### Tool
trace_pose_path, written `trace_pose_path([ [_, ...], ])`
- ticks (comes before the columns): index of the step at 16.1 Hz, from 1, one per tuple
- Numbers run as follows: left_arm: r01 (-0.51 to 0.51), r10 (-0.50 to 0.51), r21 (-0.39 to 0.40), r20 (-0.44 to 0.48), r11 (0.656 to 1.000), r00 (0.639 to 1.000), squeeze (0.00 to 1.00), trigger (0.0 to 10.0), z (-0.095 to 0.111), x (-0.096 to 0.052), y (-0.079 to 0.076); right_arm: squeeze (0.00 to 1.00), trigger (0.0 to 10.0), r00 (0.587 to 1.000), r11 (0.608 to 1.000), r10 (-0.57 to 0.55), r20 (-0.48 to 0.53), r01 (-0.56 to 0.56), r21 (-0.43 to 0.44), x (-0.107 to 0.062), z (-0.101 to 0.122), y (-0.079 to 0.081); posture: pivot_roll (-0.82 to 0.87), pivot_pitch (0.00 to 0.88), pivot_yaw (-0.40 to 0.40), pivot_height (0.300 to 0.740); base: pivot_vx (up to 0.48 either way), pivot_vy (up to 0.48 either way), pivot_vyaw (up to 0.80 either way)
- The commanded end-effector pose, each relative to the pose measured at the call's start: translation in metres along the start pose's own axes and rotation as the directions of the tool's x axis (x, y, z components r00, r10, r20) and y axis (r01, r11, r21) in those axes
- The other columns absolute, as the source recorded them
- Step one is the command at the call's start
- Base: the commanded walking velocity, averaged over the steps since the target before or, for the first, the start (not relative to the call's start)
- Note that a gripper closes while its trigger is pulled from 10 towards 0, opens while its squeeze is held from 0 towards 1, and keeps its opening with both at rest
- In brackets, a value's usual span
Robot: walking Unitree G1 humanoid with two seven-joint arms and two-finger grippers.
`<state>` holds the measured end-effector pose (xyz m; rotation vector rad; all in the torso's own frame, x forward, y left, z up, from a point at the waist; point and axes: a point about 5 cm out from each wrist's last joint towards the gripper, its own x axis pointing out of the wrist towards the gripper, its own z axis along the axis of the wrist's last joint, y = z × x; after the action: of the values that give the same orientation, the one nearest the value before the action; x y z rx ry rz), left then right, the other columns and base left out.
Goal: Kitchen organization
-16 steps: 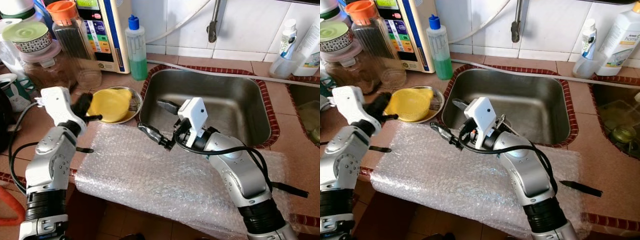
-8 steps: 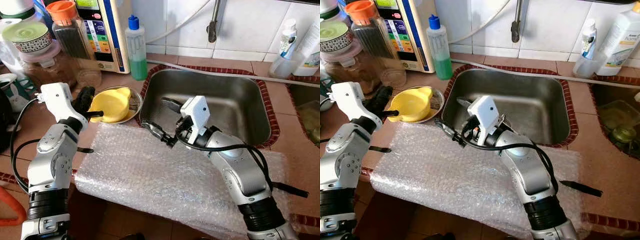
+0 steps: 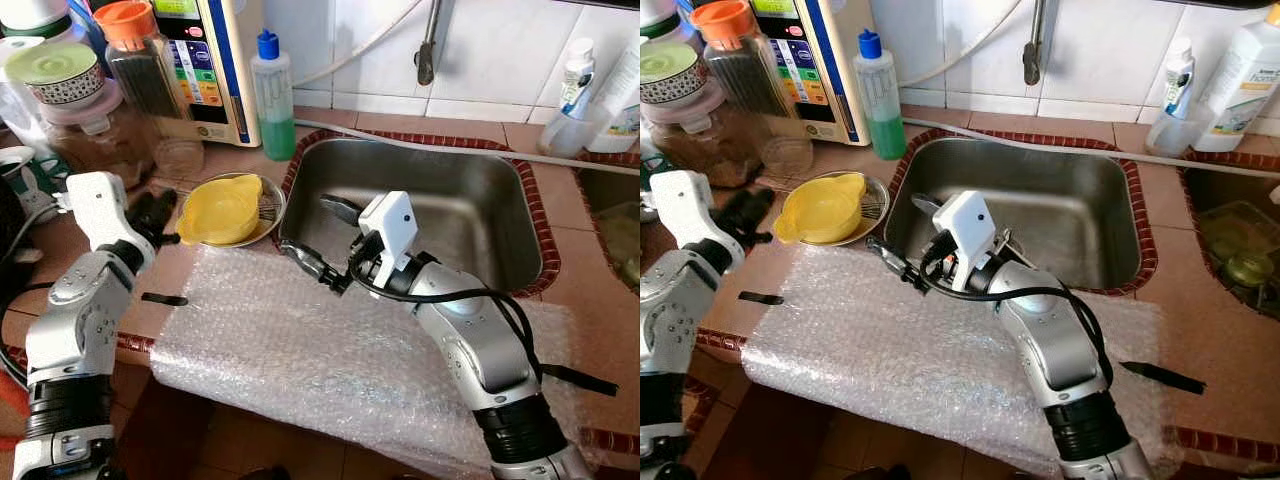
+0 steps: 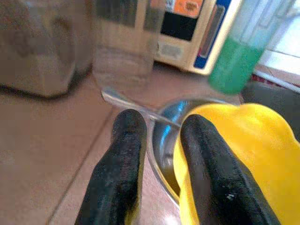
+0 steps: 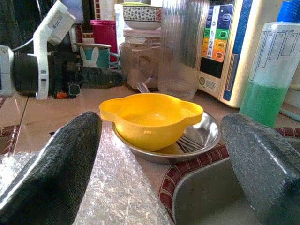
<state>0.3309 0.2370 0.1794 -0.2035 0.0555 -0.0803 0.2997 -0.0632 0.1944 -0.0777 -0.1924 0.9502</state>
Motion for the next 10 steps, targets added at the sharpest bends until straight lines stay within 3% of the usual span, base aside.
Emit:
trace_pose_path([
  [1, 0.033, -0.033, 0.009, -0.034, 0.999, 0.999, 1.0, 10.0, 0.001, -0.002, 0.001, 0.0, 10.0, 1.0, 1.0, 0.015, 0.009, -0.015, -0.015, 0.002, 0.003, 0.002, -0.15, 0.131, 0.074, 0.74, 0.0, 0.0, 0.0],
  [10, 0.083, -0.081, 0.015, -0.108, 0.996, 0.991, 1.0, 10.0, -0.001, -0.001, 0.0, 0.0, 10.0, 1.0, 1.0, 0.027, 0.007, -0.027, -0.004, 0.002, 0.001, 0.013, -0.16, 0.134, 0.078, 0.74, 0.0, 0.0, 0.0],
])
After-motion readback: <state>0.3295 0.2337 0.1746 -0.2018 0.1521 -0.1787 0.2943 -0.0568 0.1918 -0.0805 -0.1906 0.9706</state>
